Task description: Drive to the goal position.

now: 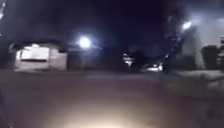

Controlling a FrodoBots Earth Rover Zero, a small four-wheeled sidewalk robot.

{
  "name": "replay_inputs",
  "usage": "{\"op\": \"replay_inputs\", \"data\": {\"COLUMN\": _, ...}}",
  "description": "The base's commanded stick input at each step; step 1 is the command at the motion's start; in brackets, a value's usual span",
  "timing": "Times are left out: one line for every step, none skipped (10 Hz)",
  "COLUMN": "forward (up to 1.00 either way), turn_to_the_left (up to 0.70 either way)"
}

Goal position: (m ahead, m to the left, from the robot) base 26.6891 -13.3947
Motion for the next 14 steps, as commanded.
{"op": "replay_inputs", "data": {"forward": 0.70, "turn_to_the_left": 0.00}}
{"op": "replay_inputs", "data": {"forward": 0.70, "turn_to_the_left": 0.00}}
{"op": "replay_inputs", "data": {"forward": 0.70, "turn_to_the_left": 0.00}}
{"op": "replay_inputs", "data": {"forward": 0.70, "turn_to_the_left": 0.00}}
{"op": "replay_inputs", "data": {"forward": 0.70, "turn_to_the_left": 0.00}}
{"op": "replay_inputs", "data": {"forward": 0.70, "turn_to_the_left": 0.00}}
{"op": "replay_inputs", "data": {"forward": 0.70, "turn_to_the_left": 0.00}}
{"op": "replay_inputs", "data": {"forward": 0.70, "turn_to_the_left": 0.00}}
{"op": "replay_inputs", "data": {"forward": 0.70, "turn_to_the_left": 0.00}}
{"op": "replay_inputs", "data": {"forward": 0.70, "turn_to_the_left": 0.00}}
{"op": "replay_inputs", "data": {"forward": 0.70, "turn_to_the_left": 0.00}}
{"op": "replay_inputs", "data": {"forward": 0.70, "turn_to_the_left": 0.00}}
{"op": "replay_inputs", "data": {"forward": 0.70, "turn_to_the_left": 0.00}}
{"op": "replay_inputs", "data": {"forward": 0.70, "turn_to_the_left": 0.00}}
